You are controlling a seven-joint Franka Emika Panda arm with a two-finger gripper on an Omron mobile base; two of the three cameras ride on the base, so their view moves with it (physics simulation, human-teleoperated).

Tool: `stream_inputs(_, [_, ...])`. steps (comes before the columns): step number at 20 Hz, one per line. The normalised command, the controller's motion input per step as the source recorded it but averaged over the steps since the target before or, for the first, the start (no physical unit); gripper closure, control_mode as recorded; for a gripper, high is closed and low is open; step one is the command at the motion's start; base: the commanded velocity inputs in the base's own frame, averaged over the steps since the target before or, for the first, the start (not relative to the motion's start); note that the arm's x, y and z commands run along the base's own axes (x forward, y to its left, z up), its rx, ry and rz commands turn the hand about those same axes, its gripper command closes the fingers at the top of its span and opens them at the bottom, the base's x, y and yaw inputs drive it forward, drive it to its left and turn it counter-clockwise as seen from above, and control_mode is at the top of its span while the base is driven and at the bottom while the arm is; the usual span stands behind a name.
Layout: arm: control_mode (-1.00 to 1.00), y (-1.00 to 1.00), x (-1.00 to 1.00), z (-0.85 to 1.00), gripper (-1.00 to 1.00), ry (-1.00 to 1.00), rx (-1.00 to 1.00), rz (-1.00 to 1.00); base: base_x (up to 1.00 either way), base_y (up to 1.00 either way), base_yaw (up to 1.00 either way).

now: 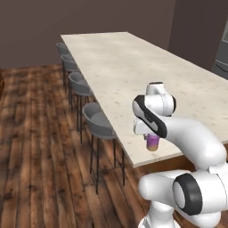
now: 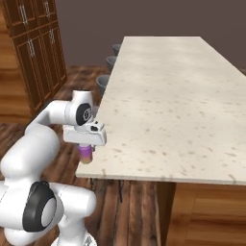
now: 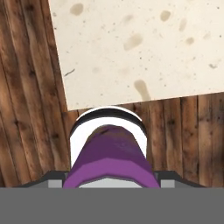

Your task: Four empty soda cans are scattered around the kitchen. Gather all the cans and cluster them next to the stove for recycling.

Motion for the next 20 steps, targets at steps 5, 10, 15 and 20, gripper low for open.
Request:
stream_inputs(5, [1.0, 0.0, 0.0, 0.0, 1.0, 0.0, 0.0, 0.0, -0.14, -0.63, -0.01])
stream_inputs(10, [1.0, 0.0, 0.0, 0.0, 1.0, 0.0, 0.0, 0.0, -0.1, -0.69, 0.0])
stream_inputs(15, [1.0, 0.0, 0.0, 0.0, 1.0, 0.0, 0.0, 0.0, -0.17, -0.71, 0.01])
stream_inputs(20, [1.0, 0.0, 0.0, 0.0, 1.0, 0.0, 0.0, 0.0, -0.13, -0.76, 0.0])
